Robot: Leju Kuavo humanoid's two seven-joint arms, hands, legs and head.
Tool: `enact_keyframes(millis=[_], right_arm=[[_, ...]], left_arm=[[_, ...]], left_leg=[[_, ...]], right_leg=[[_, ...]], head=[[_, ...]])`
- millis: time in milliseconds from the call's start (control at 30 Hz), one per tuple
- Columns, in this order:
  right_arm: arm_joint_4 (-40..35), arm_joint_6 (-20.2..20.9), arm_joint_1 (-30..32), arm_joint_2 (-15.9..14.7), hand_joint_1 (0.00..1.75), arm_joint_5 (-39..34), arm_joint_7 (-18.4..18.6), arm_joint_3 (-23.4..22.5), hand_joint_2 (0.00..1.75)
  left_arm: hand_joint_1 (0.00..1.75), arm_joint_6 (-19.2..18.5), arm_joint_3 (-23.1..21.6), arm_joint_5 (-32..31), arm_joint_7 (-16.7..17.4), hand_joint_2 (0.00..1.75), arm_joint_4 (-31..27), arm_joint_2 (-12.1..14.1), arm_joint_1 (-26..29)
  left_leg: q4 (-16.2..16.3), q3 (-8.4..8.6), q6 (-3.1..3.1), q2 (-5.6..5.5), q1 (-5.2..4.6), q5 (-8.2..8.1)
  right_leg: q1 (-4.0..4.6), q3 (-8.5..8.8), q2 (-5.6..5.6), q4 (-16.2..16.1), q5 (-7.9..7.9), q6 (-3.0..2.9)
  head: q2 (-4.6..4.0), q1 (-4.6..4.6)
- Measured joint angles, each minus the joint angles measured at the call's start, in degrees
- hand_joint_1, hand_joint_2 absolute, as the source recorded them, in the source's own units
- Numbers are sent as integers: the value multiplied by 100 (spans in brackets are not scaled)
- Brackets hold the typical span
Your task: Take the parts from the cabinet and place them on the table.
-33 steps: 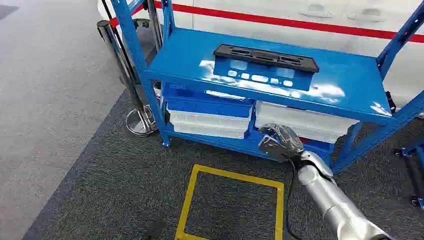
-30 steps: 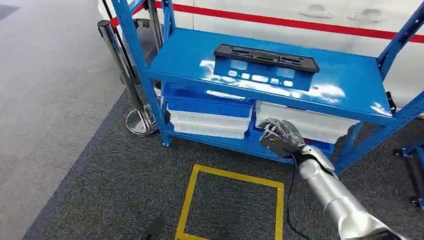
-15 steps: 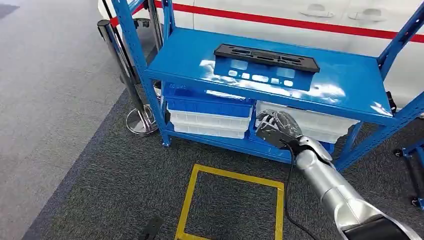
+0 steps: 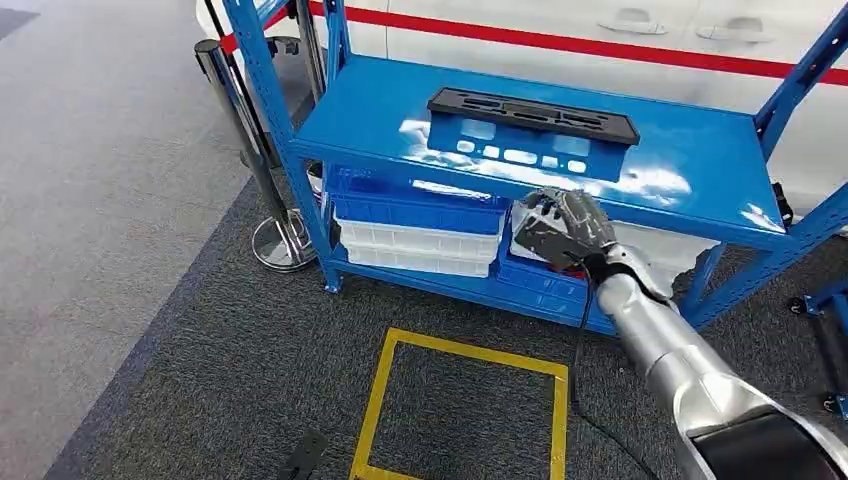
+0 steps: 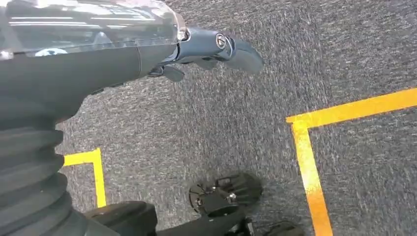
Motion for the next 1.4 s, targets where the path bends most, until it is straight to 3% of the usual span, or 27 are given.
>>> enact_keyframes(millis=[333, 433, 533, 767, 800, 967, 1000, 1400], right_arm=[[129, -81, -214, 46, 175, -74, 17, 9, 175], [173, -105, -214, 46, 175, -111, 9, 9, 175], [205, -98, -207, 44, 175, -166, -37, 9, 175], [240, -83, -195, 44, 175, -179, -50, 9, 175], [243, -76, -191, 44, 0, -181, -50, 9, 175], [251, -107, -101, 44, 0, -197, -98, 9, 175], [256, -116, -81, 44, 0, -197, -109, 9, 175], [295, -129, -29, 44, 0, -177, -155, 15, 175]], left_arm=[[0, 24, 9, 18, -138, 175, 0, -17, -3], [0, -134, 61, 221, -427, 175, -4, -22, -5], [0, -251, 312, 506, -933, 175, -13, -22, -21], [0, -361, 638, 638, -1163, 175, -24, -22, -68], [0, -387, 656, 606, -1167, 175, -24, -22, -77], [0, -210, 656, 501, -933, 175, -24, -9, -99], [0, -216, 656, 505, -911, 0, -24, -4, -91], [0, -186, 656, 496, -929, 0, -24, 9, 4]], left_leg=[[0, 3, 2, 0, 0, 2], [1, 3, 2, 0, 0, 2], [2, 2, 2, 0, 0, 2], [2, 1, -2, 0, 0, 5], [2, 0, -3, 0, 0, 6], [2, -3, -3, 0, 0, 6], [2, -4, -3, 0, 0, 6], [2, -7, -4, 0, 0, 6]], right_leg=[[0, -3, 0, 0, 1, -2], [0, -4, 1, 0, 1, -1], [0, -6, 2, 0, 1, -1], [1, -10, 3, 0, 2, -2], [1, -11, 3, 0, 2, -2], [0, -12, 2, 0, 2, -2], [0, -12, 2, 0, 2, -2], [0, -15, 2, 0, 2, -2]], head=[[2, 0], [0, 0], [2, 0], [2, 0], [2, 0], [2, 0], [0, 0], [2, 0]])
